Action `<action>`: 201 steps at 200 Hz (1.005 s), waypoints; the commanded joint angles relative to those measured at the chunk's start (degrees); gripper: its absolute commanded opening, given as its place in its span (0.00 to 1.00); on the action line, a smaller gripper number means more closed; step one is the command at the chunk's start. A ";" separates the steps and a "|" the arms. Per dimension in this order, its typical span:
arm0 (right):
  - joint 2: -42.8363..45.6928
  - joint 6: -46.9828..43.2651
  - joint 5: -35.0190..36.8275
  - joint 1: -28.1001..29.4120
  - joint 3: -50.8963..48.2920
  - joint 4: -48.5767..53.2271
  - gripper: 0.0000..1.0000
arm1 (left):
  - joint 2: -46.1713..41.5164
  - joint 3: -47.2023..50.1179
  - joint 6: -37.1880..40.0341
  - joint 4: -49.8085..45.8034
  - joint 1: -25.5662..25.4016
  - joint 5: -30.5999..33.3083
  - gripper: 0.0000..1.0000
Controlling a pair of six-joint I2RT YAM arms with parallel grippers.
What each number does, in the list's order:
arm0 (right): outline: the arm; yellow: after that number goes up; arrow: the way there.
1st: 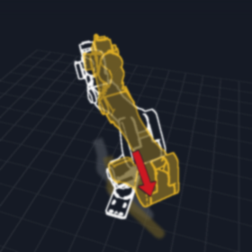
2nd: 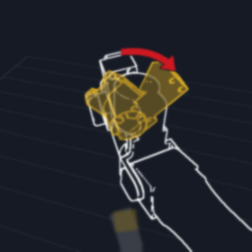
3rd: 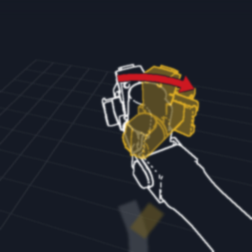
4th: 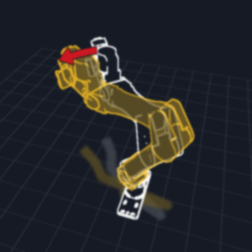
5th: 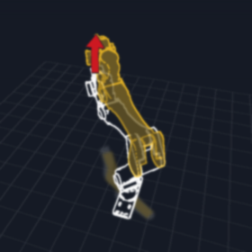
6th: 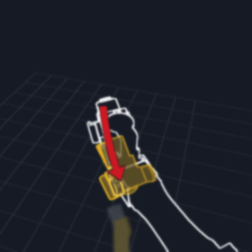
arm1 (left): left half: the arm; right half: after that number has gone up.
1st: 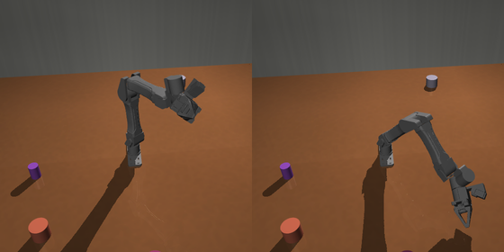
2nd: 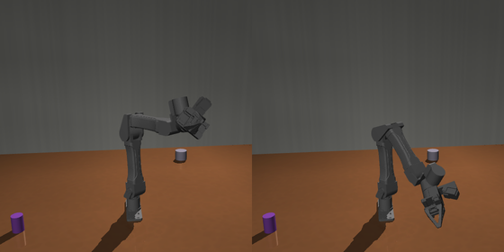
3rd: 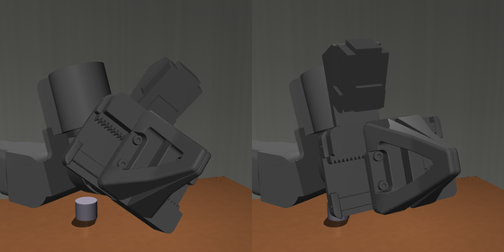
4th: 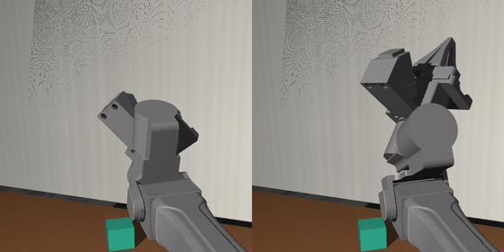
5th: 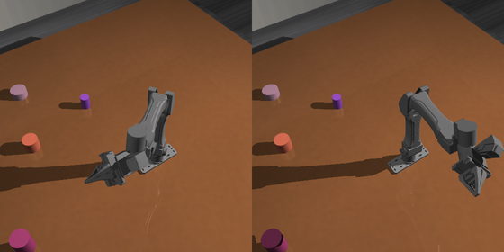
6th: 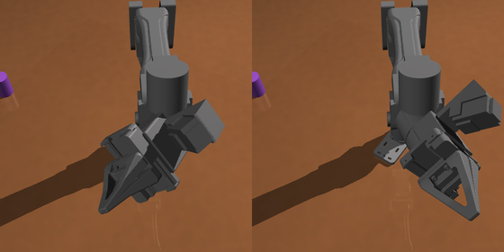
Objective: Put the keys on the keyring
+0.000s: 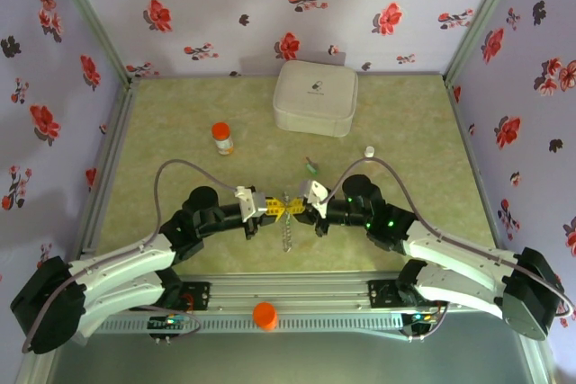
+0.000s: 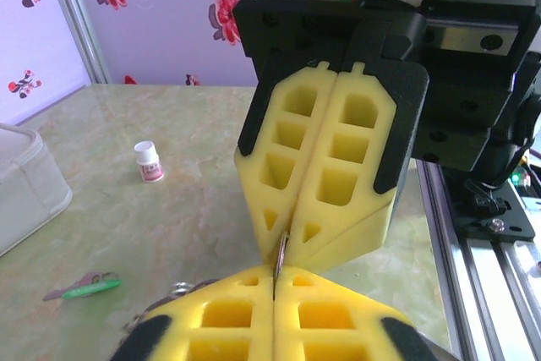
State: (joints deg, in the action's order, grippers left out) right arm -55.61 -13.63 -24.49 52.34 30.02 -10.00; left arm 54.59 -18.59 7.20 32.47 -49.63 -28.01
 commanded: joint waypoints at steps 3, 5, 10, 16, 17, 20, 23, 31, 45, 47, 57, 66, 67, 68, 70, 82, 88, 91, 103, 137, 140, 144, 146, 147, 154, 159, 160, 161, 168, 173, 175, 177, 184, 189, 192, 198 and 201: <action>0.51 -3.97 -0.78 -0.02 3.56 4.70 0.00 | -0.60 -2.86 2.63 -4.96 -0.52 0.27 0.26; 0.57 -4.42 -0.61 0.01 3.93 5.64 0.00 | -0.68 -3.10 3.01 -6.06 -0.48 0.38 0.26; 0.65 -5.73 -0.22 0.04 4.79 8.03 0.00 | -0.86 -3.88 3.83 -8.32 -0.52 0.44 0.27; 0.62 -7.04 0.27 0.00 5.98 10.80 0.00 | -1.03 -4.65 4.84 -11.22 -0.47 0.77 0.27; 0.61 -7.17 0.34 0.02 6.17 11.37 0.00 | -1.00 -4.76 4.97 -11.60 -0.47 0.81 0.27; 0.55 -7.92 0.74 0.02 6.70 12.60 0.00 | -1.11 -5.12 5.42 -12.71 -0.47 0.79 0.27; 0.50 -8.69 1.09 0.04 7.35 13.91 0.00 | -1.07 -5.40 5.90 -13.57 -0.48 0.89 0.27; 0.29 -10.36 1.56 0.07 9.06 17.50 0.00 | -1.08 -6.32 7.15 -16.16 -0.47 0.87 0.27; -0.56 -12.28 1.90 0.17 11.52 22.05 0.00 | -0.81 -7.69 8.69 -18.95 -0.50 0.79 0.23; -0.81 -12.58 1.95 0.21 11.92 22.57 0.00 | -0.74 -7.87 8.90 -19.16 -0.50 0.77 0.22; -1.72 -13.26 2.16 0.31 13.72 24.95 0.00 | -0.27 -8.58 9.82 -20.26 -0.47 0.18 0.21; -2.68 -13.51 2.44 0.45 15.20 26.49 0.00 | 0.17 -9.07 10.26 -20.71 -0.58 -0.20 0.20; -2.93 -13.59 2.48 0.50 15.58 26.98 0.00 | 0.21 -9.07 10.27 -20.74 -0.57 -0.29 0.20; -2.93 -13.59 2.48 0.50 15.58 26.98 0.00 | 0.23 -9.20 10.28 -20.72 -0.56 -0.29 0.20; -3.14 -13.70 2.46 0.58 15.99 27.47 0.00 | 0.25 -9.30 10.35 -20.70 -0.56 -0.40 0.20; -4.71 -14.54 2.76 1.06 18.19 30.06 0.00 | 0.68 -9.70 10.55 -20.48 -0.56 -0.99 0.20; -5.23 -14.66 2.78 1.19 18.87 30.82 0.00 | 0.91 -9.98 10.55 -20.28 -0.64 -1.28 0.20; -5.55 -14.82 2.87 1.30 19.33 31.25 0.00 | 0.99 -10.10 10.63 -20.27 -0.65 -1.51 0.20; -6.49 -15.27 3.66 1.42 20.58 32.40 0.00 | 1.27 -10.65 10.88 -20.47 -0.80 -2.08 0.20; -7.91 -16.69 4.00 1.89 22.27 33.50 0.00 | 1.64 -11.53 11.56 -21.78 -0.90 -2.90 0.15; -7.97 -16.72 3.83 1.87 22.42 33.50 0.00 | 1.64 -11.67 11.60 -21.89 -0.91 -2.92 0.14; -8.23 -16.74 3.59 1.92 22.52 33.51 0.00 | 1.80 -11.67 11.65 -22.05 -0.91 -2.92 0.12; -8.20 -16.77 3.54 1.90 22.58 33.57 0.00 | 1.76 -11.76 11.66 -22.13 -0.91 -2.93 0.11; -8.29 -16.78 3.47 1.98 22.60 33.56 0.00 | 1.76 -11.79 11.63 -22.11 -0.91 -2.93 0.11; -8.41 -16.79 3.23 2.01 22.70 33.68 0.00 | 1.89 -11.83 11.61 -22.27 -0.91 -3.00 0.06; -8.51 -16.83 3.15 2.01 22.71 33.72 0.00 | 1.92 -11.86 11.54 -22.27 -0.91 -3.09 0.03; -8.48 -16.85 3.14 2.04 22.71 33.73 0.00 | 1.93 -11.89 11.53 -22.27 -0.91 -3.10 0.02; -8.47 -16.77 3.09 2.01 22.67 33.73 0.00 | 1.97 -11.90 11.52 -22.27 -0.91 -3.06 0.02; -8.31 -16.01 3.06 1.98 22.50 33.51 0.00 | 1.93 -11.87 11.40 -22.21 -0.91 -3.08 0.00; -7.99 -14.58 2.96 1.72 22.26 32.79 0.02 | 1.87 -11.80 11.19 -22.13 -0.91 -3.07 0.00; -7.72 -13.86 2.81 1.50 22.10 32.35 0.05 | 1.78 -11.73 11.06 -22.06 -0.91 -3.10 0.00; -7.48 -13.11 2.57 1.22 21.88 31.72 0.09 | 1.80 -11.69 10.90 -21.91 -0.93 -3.04 0.00; -6.21 -10.02 0.21 -0.47 20.50 29.03 0.19 | 1.60 -11.36 10.22 -21.13 -0.91 -3.08 0.00; -5.04 -7.63 -2.28 -2.09 18.93 26.22 0.25 | 1.51 -10.87 9.58 -20.17 -0.91 -3.03 0.00; -4.29 -6.06 -3.71 -3.04 17.80 24.51 0.28 | 1.39 -10.65 9.13 -19.44 -0.91 -3.02 0.00; -2.63 -2.80 -6.00 -4.86 15.29 20.52 0.32 | 1.16 -9.69 8.38 -17.84 -0.91 -3.08 0.00; -1.91 -1.41 -7.04 -5.59 14.05 18.67 0.34 | 1.00 -9.26 7.96 -16.93 -0.91 -3.07 0.00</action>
State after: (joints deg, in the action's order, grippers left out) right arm -62.89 -24.93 -23.55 51.75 49.12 20.91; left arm 56.29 -28.60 17.72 11.14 -50.15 -29.89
